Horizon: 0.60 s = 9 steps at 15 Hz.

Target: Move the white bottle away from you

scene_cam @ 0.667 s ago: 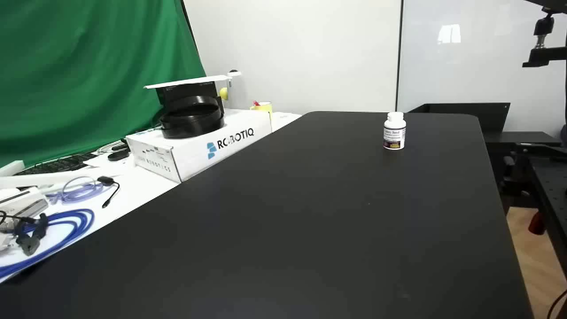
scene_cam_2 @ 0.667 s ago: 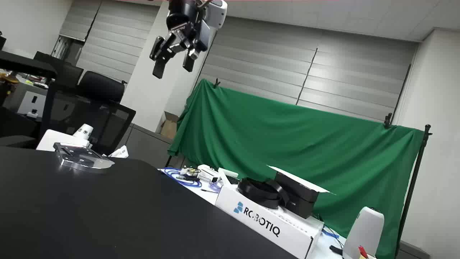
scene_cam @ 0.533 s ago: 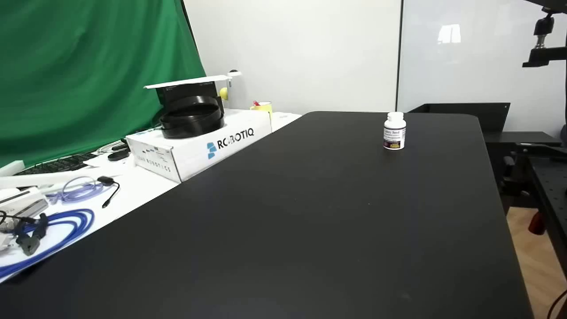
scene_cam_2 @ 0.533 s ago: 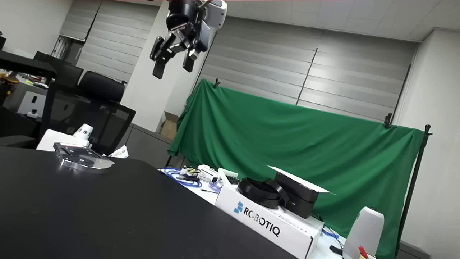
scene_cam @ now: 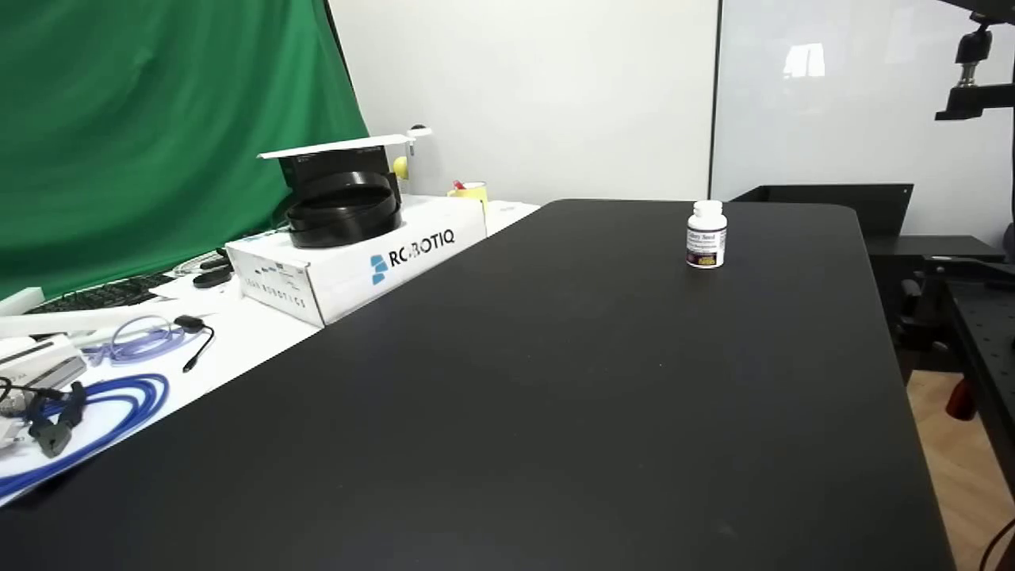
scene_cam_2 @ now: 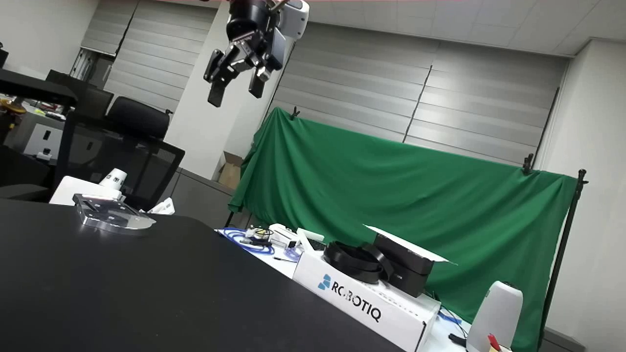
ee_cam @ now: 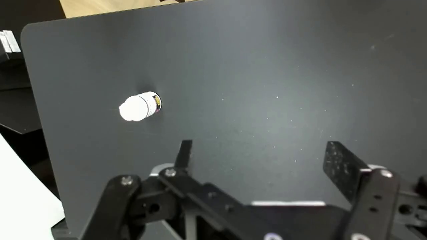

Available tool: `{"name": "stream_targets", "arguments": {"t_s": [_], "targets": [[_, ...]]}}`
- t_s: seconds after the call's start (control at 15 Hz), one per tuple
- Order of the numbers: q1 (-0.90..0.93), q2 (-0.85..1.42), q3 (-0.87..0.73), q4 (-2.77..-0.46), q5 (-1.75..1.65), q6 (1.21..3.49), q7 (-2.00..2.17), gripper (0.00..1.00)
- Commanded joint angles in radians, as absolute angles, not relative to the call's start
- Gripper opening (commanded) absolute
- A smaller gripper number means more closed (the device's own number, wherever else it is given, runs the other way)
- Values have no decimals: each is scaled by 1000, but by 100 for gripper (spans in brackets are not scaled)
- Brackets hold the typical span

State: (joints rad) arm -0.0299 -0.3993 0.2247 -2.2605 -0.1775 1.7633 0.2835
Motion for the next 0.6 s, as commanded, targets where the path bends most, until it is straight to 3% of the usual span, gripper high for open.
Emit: {"name": "stream_targets", "arguments": {"t_s": [0.0, 0.53], "targets": [[1, -396, 199, -2258, -187, 1759, 293, 100], [-42, -412, 20, -2295, -149, 1876, 116, 100]]}}
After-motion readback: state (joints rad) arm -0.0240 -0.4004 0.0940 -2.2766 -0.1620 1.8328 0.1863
